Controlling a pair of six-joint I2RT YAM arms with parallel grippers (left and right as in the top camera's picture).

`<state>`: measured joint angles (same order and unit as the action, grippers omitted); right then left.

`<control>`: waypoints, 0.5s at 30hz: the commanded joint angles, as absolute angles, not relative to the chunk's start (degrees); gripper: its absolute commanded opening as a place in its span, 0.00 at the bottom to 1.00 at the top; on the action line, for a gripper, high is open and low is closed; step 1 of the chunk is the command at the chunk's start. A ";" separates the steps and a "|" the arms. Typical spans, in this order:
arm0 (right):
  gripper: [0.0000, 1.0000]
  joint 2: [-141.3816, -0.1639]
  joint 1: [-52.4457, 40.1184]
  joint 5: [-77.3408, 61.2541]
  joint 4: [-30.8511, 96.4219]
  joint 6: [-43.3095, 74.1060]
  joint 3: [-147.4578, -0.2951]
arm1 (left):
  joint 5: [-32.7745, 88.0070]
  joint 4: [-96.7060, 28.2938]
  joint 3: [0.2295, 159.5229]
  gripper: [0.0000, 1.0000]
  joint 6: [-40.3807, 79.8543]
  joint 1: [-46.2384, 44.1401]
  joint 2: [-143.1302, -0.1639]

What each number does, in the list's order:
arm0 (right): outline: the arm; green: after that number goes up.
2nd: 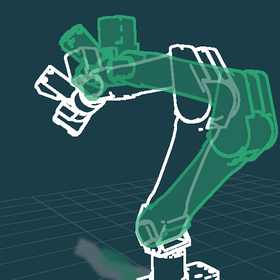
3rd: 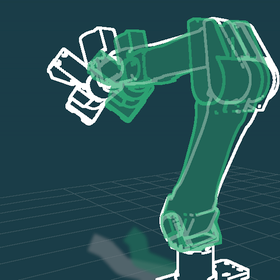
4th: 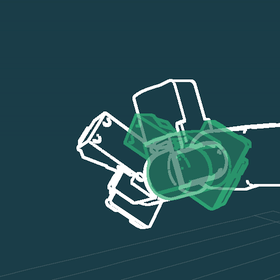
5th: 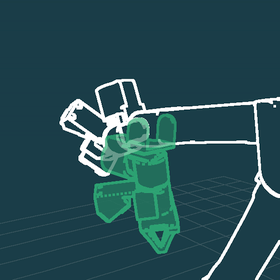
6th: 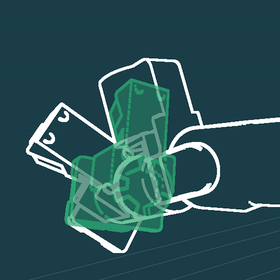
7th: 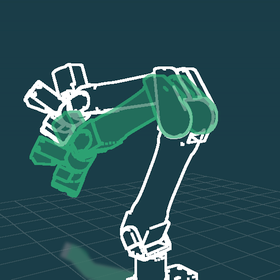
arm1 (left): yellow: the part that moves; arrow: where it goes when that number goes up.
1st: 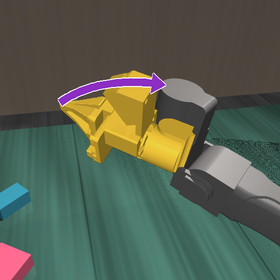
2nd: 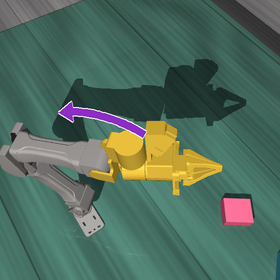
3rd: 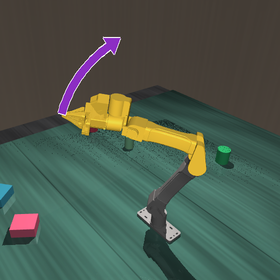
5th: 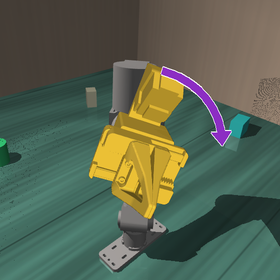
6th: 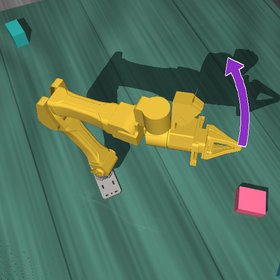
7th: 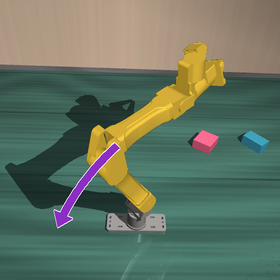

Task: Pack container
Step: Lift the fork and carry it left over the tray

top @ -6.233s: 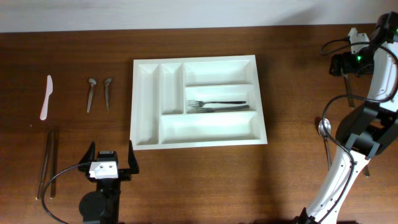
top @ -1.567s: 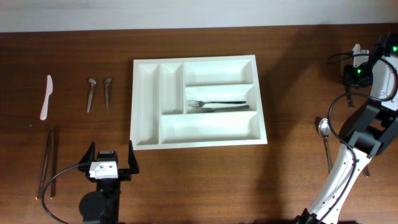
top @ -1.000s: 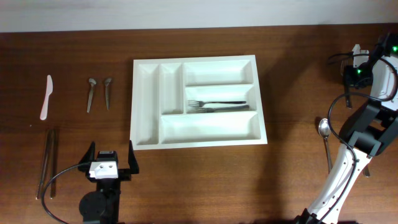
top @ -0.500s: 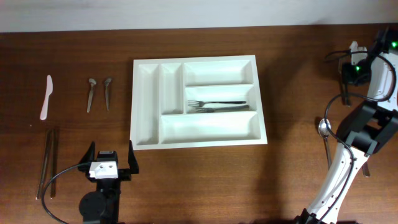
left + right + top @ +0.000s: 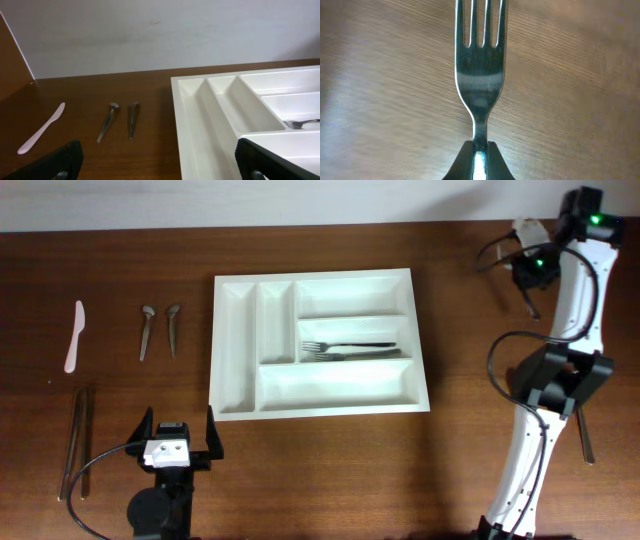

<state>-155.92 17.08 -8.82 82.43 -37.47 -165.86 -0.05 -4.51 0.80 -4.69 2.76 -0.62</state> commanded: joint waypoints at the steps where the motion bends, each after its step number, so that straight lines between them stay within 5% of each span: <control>1: 0.04 -152.79 13.47 -12.51 85.45 -43.55 -172.03 | -0.01 -4.71 0.51 0.99 -4.14 3.16 -0.36; 15: 0.04 -152.70 -1.32 -13.80 97.32 -50.74 -179.59 | -0.01 -4.71 0.51 0.99 -4.14 3.16 -0.36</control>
